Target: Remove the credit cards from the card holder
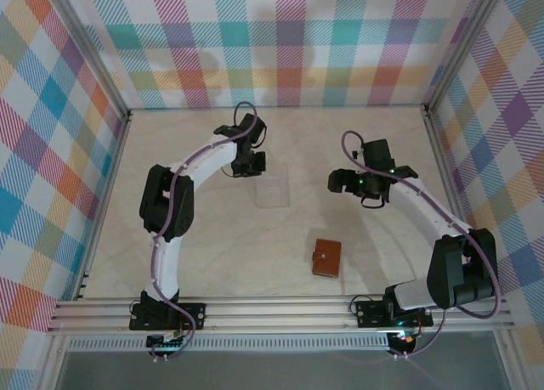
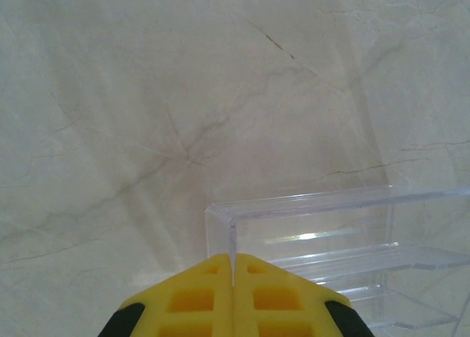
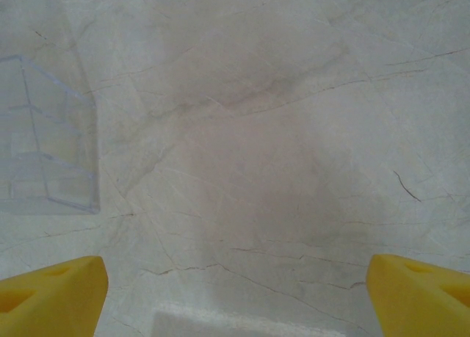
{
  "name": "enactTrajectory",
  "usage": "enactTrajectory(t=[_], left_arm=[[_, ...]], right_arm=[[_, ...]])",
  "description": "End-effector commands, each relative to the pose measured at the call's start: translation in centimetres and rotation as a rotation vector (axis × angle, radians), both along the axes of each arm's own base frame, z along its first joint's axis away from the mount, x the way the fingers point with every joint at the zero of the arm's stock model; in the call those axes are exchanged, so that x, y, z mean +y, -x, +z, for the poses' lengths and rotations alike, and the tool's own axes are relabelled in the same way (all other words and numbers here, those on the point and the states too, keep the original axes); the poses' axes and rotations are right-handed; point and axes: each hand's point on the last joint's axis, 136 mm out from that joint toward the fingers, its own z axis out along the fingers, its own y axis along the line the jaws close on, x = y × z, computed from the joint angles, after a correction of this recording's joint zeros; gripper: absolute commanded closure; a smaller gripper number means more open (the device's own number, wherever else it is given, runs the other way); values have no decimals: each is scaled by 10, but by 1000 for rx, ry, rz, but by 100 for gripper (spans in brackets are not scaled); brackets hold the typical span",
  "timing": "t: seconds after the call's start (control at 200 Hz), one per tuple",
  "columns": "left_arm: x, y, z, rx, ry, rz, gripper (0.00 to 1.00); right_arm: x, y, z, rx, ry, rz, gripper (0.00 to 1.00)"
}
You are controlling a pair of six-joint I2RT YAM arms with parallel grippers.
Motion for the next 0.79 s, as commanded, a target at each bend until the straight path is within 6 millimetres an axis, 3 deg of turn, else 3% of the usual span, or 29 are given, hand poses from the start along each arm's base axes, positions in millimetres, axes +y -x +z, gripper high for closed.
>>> enactTrajectory(t=[0.0, 0.365, 0.55, 0.79], left_arm=[[-2, 12, -17, 69, -36, 2, 100], [-1, 13, -8, 50, -59, -12, 85], [1, 16, 0, 33, -74, -22, 81], [6, 25, 24, -11, -89, -40, 80]], right_arm=[[7, 2, -4, 15, -22, 11, 9], [13, 11, 1, 28, -19, 35, 9], [18, 26, -1, 78, -40, 37, 11], [26, 54, -10, 177, -118, 52, 16]])
